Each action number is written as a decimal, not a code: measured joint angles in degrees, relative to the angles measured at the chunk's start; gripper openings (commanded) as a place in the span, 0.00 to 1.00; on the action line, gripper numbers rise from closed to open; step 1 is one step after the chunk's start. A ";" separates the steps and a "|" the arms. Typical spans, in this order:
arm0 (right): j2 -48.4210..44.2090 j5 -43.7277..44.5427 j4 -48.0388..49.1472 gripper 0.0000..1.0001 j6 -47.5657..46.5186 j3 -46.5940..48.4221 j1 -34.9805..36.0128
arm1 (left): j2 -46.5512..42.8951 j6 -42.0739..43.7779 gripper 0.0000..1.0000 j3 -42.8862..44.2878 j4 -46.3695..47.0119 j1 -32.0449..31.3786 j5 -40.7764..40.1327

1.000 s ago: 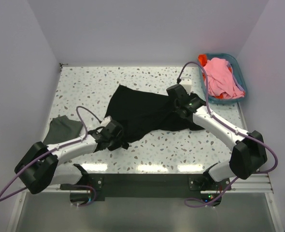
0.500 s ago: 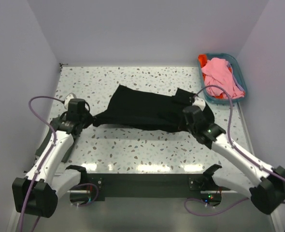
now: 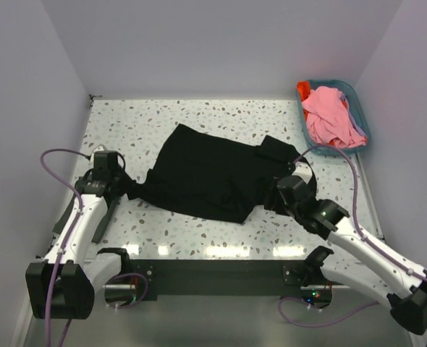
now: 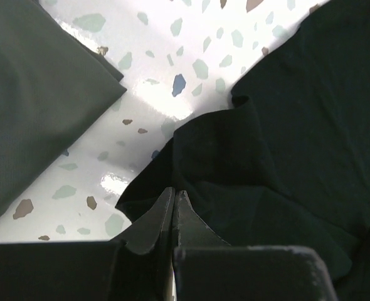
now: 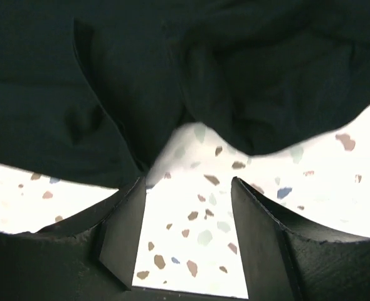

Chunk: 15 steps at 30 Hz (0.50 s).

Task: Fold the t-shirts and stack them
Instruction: Flatten the tshirt out

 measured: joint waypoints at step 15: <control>29.97 10.51 4.72 0.57 -7.87 12.83 -0.15 | 0.44 1.29 0.00 -1.62 1.38 0.00 3.87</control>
